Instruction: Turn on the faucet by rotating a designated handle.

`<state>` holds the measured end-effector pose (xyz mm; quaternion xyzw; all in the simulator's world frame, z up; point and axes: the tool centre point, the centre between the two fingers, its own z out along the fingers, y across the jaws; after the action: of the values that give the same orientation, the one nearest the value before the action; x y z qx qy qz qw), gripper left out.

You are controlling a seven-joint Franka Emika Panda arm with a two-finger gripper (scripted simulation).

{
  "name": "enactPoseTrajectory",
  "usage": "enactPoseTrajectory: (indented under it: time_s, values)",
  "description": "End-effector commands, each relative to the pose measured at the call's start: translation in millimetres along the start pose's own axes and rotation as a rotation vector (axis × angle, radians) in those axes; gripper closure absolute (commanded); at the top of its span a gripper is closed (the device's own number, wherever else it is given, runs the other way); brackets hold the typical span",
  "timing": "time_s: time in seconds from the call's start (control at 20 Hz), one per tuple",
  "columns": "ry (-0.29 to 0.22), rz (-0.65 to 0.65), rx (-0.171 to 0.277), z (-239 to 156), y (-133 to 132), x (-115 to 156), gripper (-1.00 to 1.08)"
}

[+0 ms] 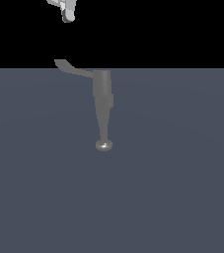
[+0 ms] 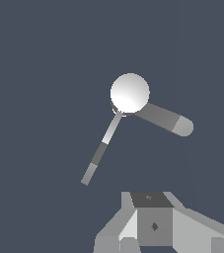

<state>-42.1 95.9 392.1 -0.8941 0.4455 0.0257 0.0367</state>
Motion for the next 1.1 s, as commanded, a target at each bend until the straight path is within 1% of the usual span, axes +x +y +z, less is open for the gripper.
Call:
enactPoseTrajectory:
  time_s: [0.0, 0.6, 1.05]
  values:
    - [0.005, 0.063, -0.004, 11.5, -11.1, 2.9, 1.08]
    - [0.052, 0.339, -0.021, 67.3, -57.4, 13.4, 1.08]
    - [0.081, 0.451, -0.024, 92.0, -75.1, 16.3, 1.08]
